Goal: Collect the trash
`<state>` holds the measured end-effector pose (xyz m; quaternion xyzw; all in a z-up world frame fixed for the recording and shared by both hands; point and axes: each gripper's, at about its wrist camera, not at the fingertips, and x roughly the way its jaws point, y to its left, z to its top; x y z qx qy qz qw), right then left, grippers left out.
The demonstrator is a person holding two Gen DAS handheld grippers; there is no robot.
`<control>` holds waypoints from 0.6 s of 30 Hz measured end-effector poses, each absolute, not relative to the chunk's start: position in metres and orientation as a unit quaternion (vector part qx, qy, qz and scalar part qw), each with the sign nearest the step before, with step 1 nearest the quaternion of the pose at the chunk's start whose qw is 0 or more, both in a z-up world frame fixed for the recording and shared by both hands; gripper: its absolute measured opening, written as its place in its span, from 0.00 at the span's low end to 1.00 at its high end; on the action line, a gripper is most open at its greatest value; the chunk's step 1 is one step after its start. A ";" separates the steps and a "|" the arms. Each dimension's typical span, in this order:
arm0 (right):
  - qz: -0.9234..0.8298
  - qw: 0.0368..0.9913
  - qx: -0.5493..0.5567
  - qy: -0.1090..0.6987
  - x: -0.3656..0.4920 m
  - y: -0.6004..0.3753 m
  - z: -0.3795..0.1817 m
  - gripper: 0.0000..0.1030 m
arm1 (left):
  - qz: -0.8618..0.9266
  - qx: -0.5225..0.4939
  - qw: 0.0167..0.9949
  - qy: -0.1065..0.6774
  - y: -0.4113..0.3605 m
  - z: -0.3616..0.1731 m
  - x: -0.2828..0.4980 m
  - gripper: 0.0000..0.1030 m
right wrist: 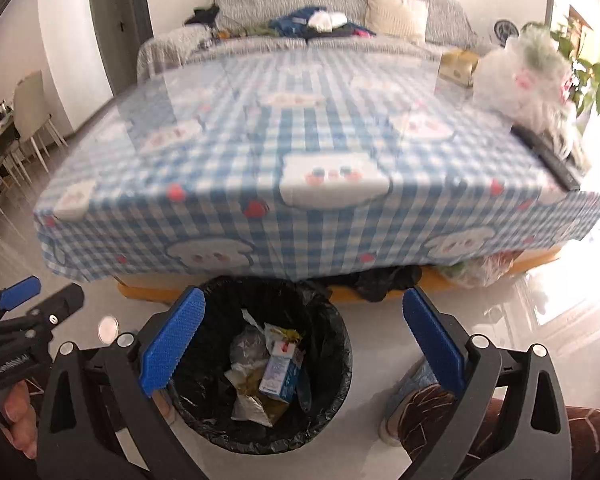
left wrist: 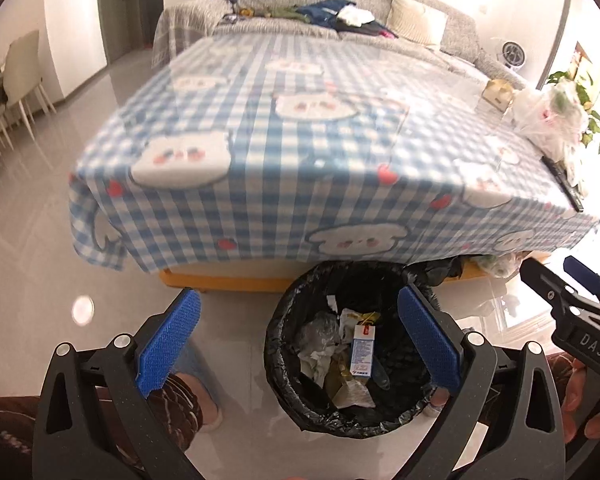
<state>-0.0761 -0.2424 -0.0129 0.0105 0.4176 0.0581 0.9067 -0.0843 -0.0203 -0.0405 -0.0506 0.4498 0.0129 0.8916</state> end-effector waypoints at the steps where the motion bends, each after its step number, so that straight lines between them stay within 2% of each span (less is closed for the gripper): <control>1: 0.064 0.908 0.012 0.415 -0.080 -0.242 -0.007 0.93 | 0.011 -0.043 0.896 0.443 -0.022 -0.032 -0.087 0.94; 9: 0.071 0.915 0.005 0.397 -0.107 -0.242 0.027 0.93 | 0.002 -0.045 0.908 0.416 -0.025 0.013 -0.112 0.94; 18: 0.065 0.911 0.000 0.407 -0.115 -0.246 0.020 0.93 | 0.006 -0.033 0.902 0.431 -0.033 0.004 -0.115 0.94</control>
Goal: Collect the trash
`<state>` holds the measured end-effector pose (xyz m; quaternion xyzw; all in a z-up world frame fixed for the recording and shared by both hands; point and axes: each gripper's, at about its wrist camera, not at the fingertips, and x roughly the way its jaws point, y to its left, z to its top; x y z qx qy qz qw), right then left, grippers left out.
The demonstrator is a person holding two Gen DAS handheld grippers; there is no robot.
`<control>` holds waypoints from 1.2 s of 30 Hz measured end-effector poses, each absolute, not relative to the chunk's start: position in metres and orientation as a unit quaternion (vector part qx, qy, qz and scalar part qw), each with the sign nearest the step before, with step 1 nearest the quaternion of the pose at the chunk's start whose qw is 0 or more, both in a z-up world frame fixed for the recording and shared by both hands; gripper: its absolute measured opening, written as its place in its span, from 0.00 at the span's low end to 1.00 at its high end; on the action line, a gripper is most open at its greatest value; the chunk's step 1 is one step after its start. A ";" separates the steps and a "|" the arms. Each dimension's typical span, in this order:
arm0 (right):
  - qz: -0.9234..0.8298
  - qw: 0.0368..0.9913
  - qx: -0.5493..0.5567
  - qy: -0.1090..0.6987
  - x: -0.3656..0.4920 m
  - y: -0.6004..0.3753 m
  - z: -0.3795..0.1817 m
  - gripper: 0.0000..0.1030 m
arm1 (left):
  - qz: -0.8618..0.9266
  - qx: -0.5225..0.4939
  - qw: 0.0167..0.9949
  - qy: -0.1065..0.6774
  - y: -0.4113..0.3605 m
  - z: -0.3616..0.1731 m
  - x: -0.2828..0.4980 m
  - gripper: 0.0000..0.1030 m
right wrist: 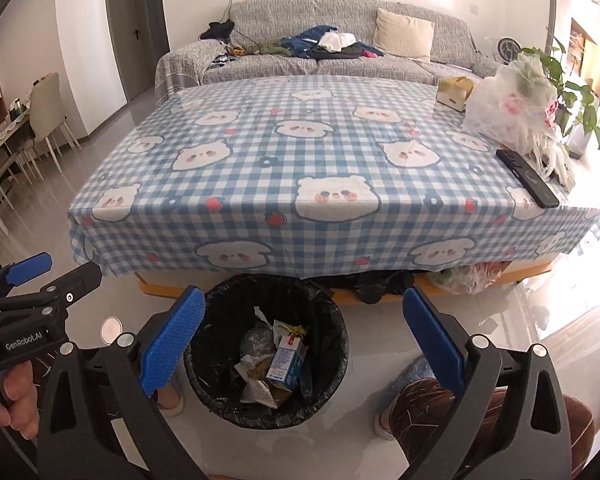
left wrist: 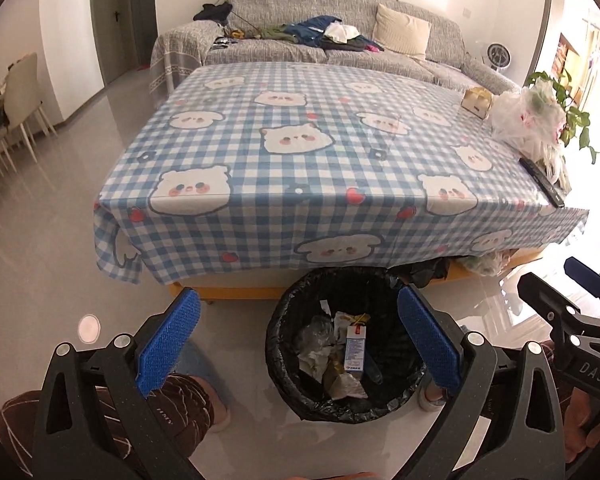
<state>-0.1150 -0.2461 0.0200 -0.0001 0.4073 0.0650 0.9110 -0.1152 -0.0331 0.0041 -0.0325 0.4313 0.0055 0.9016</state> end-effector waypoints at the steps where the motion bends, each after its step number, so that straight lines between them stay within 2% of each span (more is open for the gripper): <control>1: 0.065 0.910 0.000 0.408 -0.115 -0.246 0.019 0.93 | 0.005 -0.031 0.901 0.433 -0.034 0.003 -0.115 0.94; 36: 0.068 0.906 0.004 0.417 -0.112 -0.242 0.014 0.93 | -0.003 -0.031 0.899 0.436 -0.039 0.001 -0.113 0.94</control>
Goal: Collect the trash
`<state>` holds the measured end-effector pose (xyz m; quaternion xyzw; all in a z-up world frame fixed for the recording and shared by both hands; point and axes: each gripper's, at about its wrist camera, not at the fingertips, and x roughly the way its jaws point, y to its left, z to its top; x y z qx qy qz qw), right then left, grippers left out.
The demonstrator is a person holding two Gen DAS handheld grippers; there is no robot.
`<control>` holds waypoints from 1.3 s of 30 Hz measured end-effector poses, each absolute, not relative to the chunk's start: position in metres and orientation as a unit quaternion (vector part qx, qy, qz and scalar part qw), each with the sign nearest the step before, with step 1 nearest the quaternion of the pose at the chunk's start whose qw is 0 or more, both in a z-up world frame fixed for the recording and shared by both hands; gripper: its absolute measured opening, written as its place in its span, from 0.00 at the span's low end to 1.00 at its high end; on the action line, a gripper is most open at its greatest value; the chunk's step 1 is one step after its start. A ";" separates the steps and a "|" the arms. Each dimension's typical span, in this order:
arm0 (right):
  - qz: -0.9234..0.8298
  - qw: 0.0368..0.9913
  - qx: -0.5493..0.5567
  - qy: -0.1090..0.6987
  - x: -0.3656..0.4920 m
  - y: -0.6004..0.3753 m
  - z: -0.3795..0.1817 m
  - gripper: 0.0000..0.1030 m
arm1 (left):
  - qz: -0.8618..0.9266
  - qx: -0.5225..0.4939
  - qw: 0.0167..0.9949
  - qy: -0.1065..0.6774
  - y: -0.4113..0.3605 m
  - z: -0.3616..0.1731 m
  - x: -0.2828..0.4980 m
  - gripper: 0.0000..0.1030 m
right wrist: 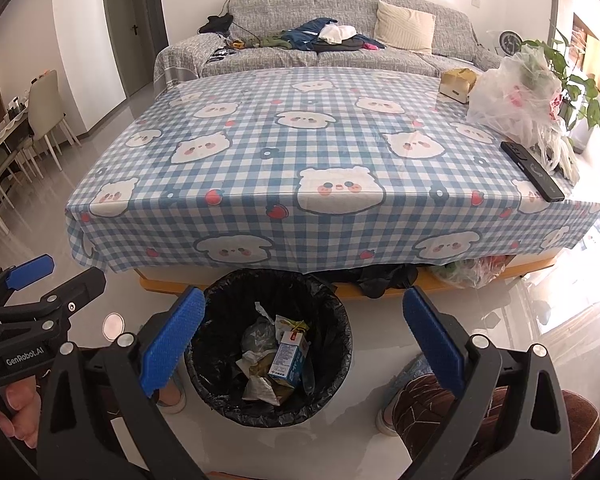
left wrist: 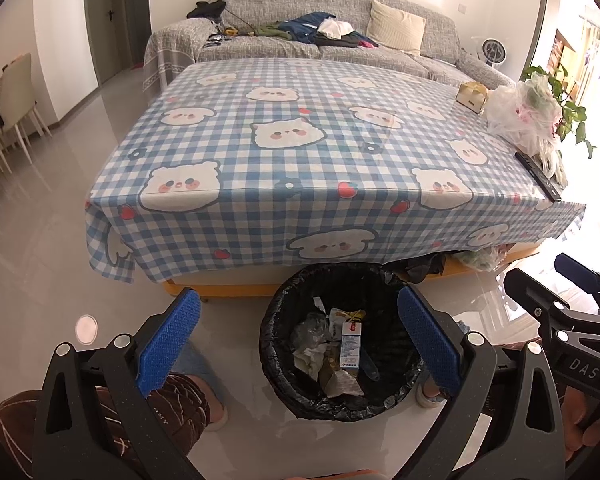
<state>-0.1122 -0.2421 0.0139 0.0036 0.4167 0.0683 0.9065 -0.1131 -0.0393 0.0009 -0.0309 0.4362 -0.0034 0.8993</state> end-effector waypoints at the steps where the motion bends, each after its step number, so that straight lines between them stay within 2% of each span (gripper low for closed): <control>1: 0.068 0.906 0.003 0.417 -0.112 -0.243 0.014 0.93 | -0.004 -0.031 0.899 0.437 -0.039 0.001 -0.113 0.94; 39: 0.068 0.906 0.004 0.418 -0.112 -0.244 0.013 0.93 | -0.013 -0.034 0.899 0.436 -0.042 0.000 -0.115 0.94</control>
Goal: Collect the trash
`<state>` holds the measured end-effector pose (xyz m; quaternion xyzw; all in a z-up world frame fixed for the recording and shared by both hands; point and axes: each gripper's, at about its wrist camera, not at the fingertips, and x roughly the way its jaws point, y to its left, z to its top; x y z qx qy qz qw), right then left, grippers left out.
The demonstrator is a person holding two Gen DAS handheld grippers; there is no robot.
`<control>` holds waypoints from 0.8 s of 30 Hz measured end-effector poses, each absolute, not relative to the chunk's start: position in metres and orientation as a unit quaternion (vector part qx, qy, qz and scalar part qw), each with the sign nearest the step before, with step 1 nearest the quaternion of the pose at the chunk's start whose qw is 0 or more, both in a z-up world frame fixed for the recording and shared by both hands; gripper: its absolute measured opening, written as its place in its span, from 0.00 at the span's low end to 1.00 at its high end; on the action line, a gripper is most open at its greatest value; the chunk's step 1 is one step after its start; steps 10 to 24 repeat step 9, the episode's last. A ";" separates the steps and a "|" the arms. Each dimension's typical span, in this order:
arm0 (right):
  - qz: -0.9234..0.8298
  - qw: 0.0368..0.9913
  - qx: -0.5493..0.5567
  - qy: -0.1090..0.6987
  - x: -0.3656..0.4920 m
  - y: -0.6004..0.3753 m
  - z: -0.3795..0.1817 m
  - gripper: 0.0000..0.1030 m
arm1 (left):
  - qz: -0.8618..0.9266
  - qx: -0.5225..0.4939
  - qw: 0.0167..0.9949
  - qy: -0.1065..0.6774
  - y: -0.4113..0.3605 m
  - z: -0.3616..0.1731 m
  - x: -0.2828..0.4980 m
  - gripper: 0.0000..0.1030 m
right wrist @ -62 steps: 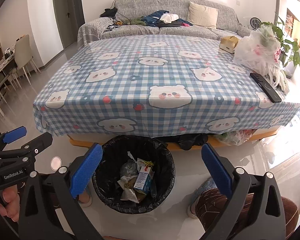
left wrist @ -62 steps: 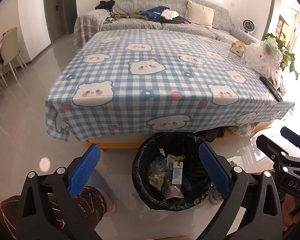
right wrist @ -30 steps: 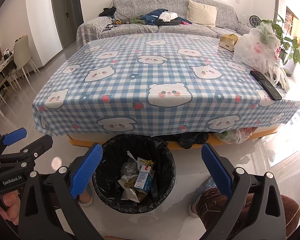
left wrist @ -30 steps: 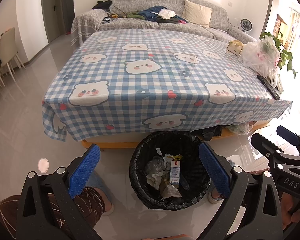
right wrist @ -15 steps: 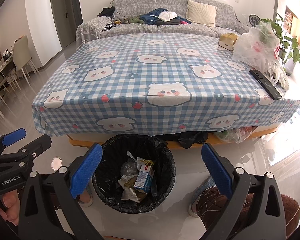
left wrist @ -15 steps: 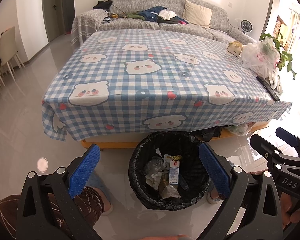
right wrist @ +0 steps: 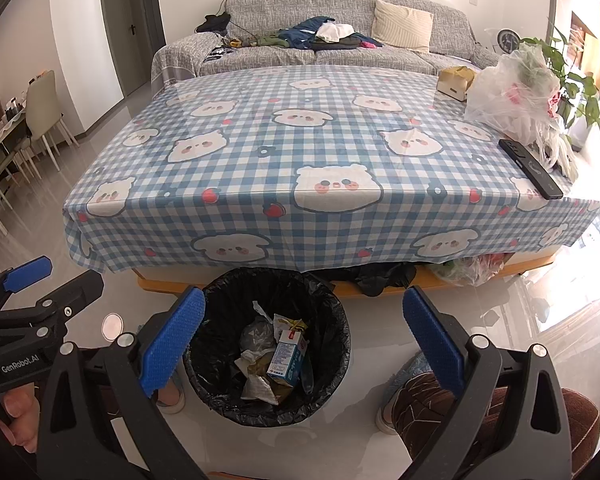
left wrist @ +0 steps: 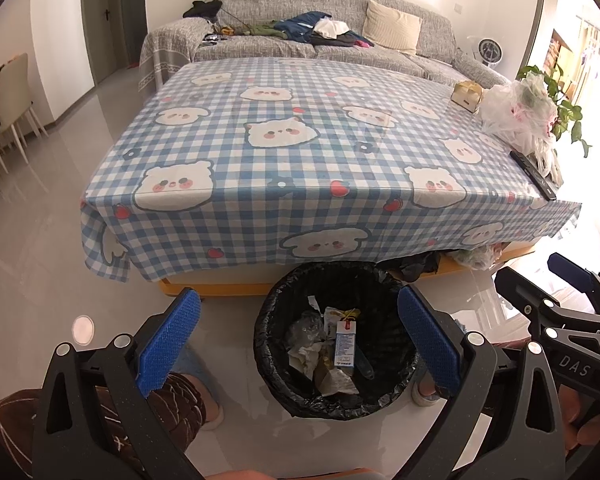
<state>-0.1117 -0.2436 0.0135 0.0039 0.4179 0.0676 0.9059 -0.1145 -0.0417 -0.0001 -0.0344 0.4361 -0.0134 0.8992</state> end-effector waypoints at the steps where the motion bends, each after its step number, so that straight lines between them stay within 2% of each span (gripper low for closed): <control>1: 0.068 0.906 0.003 0.418 -0.112 -0.244 0.014 0.93 | -0.012 -0.034 0.899 0.436 -0.042 0.000 -0.115 0.94; 24: 0.068 0.906 0.003 0.418 -0.112 -0.244 0.014 0.93 | -0.013 -0.035 0.899 0.437 -0.042 0.001 -0.114 0.94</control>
